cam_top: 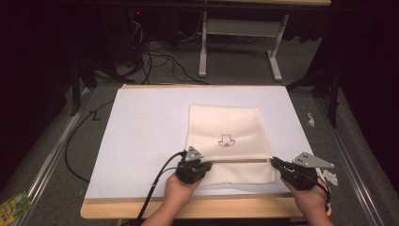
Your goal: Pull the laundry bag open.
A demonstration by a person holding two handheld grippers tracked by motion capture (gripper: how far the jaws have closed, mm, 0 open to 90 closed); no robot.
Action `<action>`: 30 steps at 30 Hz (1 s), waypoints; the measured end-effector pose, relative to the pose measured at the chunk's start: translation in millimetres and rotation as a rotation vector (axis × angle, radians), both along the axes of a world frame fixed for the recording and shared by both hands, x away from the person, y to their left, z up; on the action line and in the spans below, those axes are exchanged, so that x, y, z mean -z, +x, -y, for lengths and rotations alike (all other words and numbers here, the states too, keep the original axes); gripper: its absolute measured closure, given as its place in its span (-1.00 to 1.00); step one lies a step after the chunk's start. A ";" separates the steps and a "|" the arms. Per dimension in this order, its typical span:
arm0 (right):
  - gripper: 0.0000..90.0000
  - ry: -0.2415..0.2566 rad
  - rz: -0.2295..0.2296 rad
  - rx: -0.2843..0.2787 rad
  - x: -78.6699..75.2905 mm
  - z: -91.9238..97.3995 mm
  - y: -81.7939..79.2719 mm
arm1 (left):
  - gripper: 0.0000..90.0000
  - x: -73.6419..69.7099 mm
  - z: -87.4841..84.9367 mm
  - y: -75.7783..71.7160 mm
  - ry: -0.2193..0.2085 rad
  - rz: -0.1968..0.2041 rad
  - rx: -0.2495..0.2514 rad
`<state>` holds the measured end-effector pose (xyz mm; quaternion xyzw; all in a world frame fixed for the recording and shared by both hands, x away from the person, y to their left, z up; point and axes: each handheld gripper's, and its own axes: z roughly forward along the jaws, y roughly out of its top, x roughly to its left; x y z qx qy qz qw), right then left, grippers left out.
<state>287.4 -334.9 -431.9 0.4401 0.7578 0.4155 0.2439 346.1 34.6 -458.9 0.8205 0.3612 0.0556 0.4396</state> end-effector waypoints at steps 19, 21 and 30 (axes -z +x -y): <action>0.76 -0.036 -0.030 -0.008 12.8 3.9 4.1 | 0.68 6.6 -75.6 -11.9 0.060 0.098 -0.062; 0.68 -0.021 -0.045 -0.021 15.4 9.0 4.3 | 0.52 3.7 -80.7 -11.1 0.033 0.097 -0.078; 0.12 0.038 0.000 0.029 15.3 31.7 3.6 | 0.05 -2.6 -111.9 -4.2 0.018 0.148 -0.181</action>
